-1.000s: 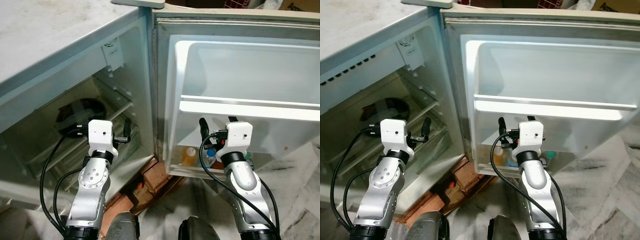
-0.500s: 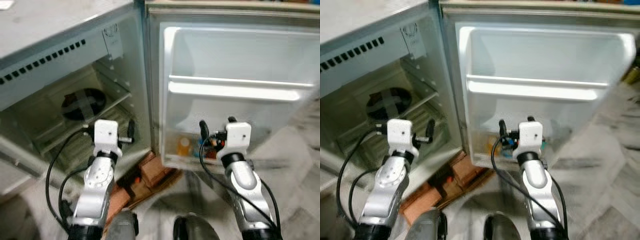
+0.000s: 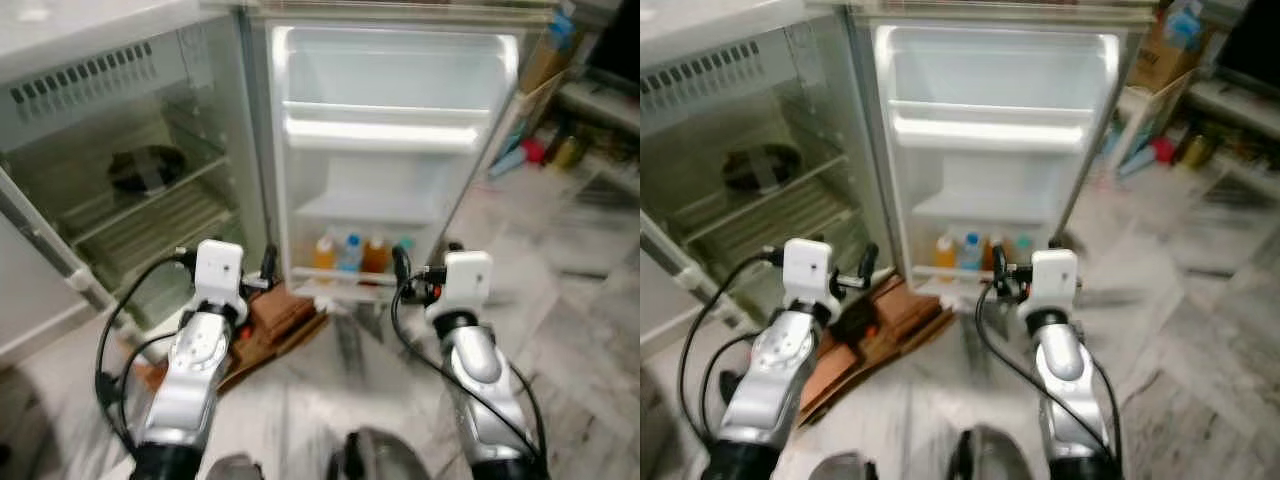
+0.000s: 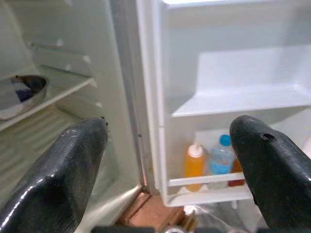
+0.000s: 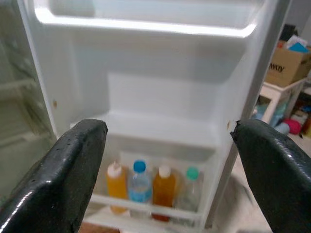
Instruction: Restocking fridge
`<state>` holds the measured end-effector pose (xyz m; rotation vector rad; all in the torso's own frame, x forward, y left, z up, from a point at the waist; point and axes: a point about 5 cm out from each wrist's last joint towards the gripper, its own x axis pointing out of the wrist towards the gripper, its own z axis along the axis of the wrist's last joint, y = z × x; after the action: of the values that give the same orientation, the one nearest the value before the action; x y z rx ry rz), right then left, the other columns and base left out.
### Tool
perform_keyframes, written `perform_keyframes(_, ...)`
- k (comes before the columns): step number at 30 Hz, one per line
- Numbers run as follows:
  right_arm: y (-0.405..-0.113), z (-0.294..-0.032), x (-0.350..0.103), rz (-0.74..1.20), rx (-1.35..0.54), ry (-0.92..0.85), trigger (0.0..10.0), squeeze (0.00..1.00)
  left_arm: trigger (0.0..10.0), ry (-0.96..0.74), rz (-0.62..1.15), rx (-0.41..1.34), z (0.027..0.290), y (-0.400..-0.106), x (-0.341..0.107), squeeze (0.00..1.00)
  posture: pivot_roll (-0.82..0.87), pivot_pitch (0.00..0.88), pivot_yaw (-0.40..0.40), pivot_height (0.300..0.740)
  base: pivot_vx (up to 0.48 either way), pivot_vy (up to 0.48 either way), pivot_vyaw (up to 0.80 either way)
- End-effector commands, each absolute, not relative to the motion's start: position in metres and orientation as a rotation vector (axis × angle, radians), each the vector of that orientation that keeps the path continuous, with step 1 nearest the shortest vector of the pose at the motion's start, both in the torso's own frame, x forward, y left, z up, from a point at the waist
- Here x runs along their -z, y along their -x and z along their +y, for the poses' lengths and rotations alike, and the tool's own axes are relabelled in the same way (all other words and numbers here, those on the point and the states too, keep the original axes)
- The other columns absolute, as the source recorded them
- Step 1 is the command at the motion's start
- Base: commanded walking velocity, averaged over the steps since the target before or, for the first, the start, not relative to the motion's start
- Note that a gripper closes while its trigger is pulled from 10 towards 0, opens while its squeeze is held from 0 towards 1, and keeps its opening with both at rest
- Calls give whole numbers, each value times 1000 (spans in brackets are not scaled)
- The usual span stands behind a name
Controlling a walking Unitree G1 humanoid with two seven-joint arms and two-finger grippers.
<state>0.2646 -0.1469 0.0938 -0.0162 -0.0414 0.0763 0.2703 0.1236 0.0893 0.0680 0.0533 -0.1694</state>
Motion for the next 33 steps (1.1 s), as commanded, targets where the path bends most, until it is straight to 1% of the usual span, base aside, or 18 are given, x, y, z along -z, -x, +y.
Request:
perform_keyframes(1,-270,-146,-102,-79,-76,27,10000,0,10000,-64,42,173,123,-274,-92,0,4,71,28,740,0,-480,0)
perform_keyframes(6,-270,-150,-104,-103,-79,65,10000,0,10000,-60,31,178,124,-276,-93,0,3,68,25,740,0,-473,0)
perform_keyframes(8,-271,-150,-104,-100,-78,65,10000,0,10000,-62,29,179,124,-277,-93,0,2,68,23,740,0,-465,0)
perform_keyframes(10,-272,-150,-105,-108,-82,27,10000,0,10000,-63,29,176,123,-277,-93,0,2,68,23,740,0,-465,0)
perform_keyframes(23,-275,-148,-108,-136,-92,81,10000,0,10000,-90,51,164,124,-278,-89,0,4,71,24,740,0,-465,0)
perform_keyframes(33,-273,-144,-109,-152,-107,81,10000,0,10000,-128,64,108,131,-280,-87,0,4,77,25,740,0,-461,751)
